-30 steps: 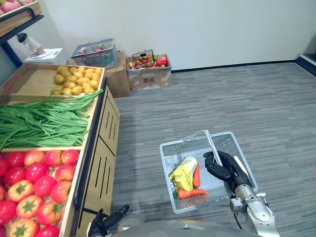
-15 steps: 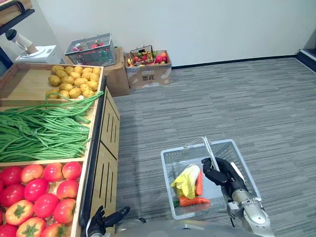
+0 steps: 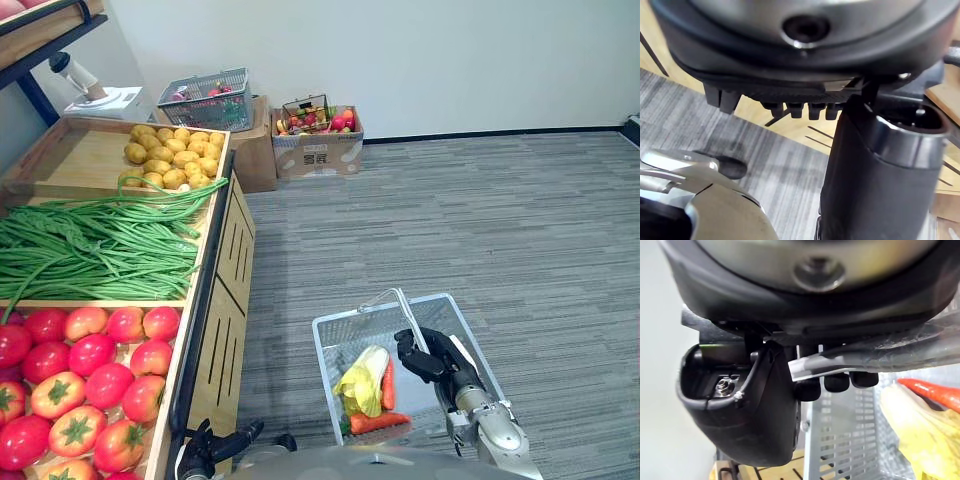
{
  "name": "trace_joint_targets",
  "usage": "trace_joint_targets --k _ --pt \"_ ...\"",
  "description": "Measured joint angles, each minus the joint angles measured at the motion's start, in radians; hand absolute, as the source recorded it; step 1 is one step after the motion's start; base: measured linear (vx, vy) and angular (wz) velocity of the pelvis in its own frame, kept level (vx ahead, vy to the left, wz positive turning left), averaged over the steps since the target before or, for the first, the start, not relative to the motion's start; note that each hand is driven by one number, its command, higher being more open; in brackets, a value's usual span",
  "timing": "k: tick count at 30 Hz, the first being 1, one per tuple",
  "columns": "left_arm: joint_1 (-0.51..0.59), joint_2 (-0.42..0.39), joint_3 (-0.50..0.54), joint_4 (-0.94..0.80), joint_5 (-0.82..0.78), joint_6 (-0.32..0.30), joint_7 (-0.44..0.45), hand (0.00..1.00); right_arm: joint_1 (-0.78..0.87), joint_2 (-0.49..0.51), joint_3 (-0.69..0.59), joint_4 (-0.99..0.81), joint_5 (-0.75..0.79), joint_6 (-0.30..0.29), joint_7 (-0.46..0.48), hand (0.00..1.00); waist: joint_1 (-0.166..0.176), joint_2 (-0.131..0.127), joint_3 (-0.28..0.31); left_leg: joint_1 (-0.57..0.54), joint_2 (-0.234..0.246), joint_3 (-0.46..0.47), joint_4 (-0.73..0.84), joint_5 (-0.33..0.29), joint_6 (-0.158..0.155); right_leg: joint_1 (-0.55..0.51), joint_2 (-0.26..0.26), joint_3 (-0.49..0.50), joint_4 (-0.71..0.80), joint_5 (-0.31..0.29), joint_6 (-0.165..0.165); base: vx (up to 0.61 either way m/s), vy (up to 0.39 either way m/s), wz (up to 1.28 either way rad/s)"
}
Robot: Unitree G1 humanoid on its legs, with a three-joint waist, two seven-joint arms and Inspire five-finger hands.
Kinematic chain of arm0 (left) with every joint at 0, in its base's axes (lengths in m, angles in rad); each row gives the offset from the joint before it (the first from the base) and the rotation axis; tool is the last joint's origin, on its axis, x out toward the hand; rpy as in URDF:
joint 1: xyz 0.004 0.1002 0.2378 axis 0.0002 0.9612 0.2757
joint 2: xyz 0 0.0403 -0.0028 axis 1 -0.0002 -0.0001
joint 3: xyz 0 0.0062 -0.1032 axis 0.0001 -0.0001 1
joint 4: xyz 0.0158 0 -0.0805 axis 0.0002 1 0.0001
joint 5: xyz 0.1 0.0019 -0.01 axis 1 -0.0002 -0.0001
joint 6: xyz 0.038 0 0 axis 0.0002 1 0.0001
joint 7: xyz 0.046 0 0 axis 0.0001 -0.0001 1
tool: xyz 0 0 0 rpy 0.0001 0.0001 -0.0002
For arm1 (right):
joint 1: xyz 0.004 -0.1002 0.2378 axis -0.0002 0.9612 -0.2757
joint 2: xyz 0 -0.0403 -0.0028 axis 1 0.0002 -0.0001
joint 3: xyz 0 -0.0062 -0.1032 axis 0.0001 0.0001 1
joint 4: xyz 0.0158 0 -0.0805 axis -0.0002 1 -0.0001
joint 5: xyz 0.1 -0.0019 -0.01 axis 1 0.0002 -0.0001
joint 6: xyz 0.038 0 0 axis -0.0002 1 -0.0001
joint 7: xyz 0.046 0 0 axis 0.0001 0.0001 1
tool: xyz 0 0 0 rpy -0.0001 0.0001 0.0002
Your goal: Pick vegetable in the basket
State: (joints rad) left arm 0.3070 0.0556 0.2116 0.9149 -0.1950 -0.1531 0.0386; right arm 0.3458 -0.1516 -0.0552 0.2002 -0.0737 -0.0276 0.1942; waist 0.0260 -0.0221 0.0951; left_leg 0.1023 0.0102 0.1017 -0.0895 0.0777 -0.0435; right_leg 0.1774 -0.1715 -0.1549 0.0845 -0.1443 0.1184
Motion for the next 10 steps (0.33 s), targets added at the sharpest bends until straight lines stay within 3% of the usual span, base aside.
trace_joint_targets --k 10 --pt "0.003 -0.001 -0.002 0.0 -0.003 0.001 -0.002 1.0 -0.007 0.011 -0.015 0.046 0.0 0.0 -0.032 0.0 0.0 0.002 -0.002 -0.01 -0.001 -0.013 0.0 0.007 0.003 0.001 0.002 -0.01 -0.003 0.001 0.0 -0.01 -0.004 0.04"
